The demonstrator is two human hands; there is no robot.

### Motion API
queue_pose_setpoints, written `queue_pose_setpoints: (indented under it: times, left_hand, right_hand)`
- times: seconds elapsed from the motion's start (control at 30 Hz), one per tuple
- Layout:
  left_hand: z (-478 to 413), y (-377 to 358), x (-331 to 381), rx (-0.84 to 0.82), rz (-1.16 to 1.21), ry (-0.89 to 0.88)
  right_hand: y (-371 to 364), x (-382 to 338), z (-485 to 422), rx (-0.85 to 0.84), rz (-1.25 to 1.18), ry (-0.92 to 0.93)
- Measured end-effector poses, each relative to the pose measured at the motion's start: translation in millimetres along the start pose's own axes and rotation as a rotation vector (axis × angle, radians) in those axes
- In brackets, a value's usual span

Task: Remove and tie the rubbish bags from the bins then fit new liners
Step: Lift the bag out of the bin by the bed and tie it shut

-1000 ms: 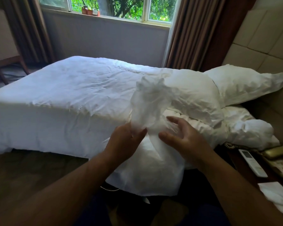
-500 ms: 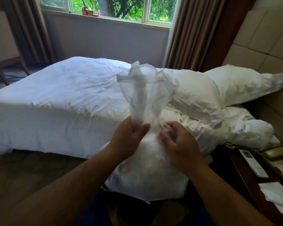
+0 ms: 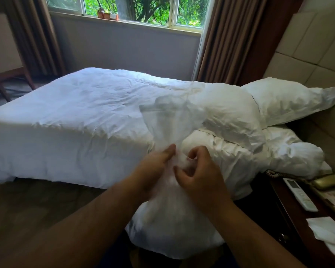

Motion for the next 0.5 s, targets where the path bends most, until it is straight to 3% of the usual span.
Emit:
queue_pose_setpoints:
  times: [0.1, 0.17, 0.27, 0.43, 0.5]
  left_hand:
    - [-3.9, 1.7, 2.4, -0.031, 0.149, -0.003]
    - [-3.0, 3.1, 6.8, 0.000, 0.115, -0.058]
    - [-3.2, 0.0, 12.6, 0.046, 0.024, -0.183]
    - [2.4, -14.8, 6.9, -0.064, -0.353, -0.241]
    - [4.4, -20.2, 0.5, -0.153, -0.435, -0.266]
  right_hand:
    - [0.0, 3.4, 7.6, -0.052, -0.172, -0.063]
    - [0.5, 5.6, 11.9, -0.060, -0.246, -0.102]
    - [7.7, 15.1, 2.4, 0.068, -0.300, -0.167]
    - [19.5, 11.8, -39.7, -0.274, -0.405, -0.178]
    - [18.3, 6.3, -47.0, -0.303, -0.470, -0.223]
Point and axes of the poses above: each hand's wrist, its own z-axis away from the middle knuckle, its own y-axis out of the back of the hand, x = y × z, the point moved 2 cm from there along -z, towards the middle knuckle, and after that the axes turned 7 degrees about y, right-handed, at the moved point
